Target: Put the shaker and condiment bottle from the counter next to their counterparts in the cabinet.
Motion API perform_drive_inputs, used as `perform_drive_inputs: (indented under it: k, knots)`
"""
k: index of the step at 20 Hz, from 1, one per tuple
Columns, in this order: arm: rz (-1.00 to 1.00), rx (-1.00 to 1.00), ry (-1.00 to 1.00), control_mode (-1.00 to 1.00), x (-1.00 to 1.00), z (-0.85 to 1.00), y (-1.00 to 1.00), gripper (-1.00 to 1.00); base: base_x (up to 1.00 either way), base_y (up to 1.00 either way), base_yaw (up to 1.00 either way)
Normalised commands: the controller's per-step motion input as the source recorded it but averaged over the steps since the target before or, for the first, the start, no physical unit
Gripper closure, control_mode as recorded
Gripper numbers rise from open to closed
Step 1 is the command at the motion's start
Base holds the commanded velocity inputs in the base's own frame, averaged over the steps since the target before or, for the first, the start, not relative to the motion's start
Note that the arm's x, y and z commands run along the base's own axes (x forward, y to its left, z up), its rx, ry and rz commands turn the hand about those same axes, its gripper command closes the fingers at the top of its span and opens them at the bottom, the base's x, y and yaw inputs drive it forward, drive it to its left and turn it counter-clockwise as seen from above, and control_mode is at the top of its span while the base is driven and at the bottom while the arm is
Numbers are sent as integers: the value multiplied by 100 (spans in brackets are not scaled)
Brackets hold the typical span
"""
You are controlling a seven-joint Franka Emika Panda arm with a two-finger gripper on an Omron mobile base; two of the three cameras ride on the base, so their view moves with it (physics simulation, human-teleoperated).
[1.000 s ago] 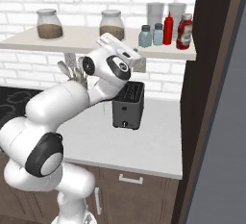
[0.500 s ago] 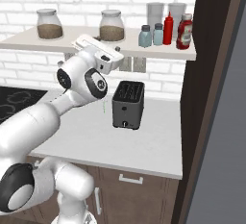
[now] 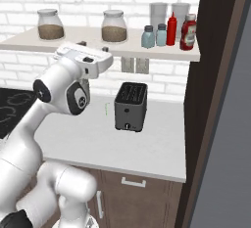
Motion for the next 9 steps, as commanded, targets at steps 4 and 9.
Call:
perform_drive_inputs:
  k: [4, 9]
  knots:
    - [4, -27, 8, -100, -100, 2, -9, -100, 0, 0, 0]
    - [3, -22, 1, -100, -100, 0, -17, -100, 0, 0, 0]
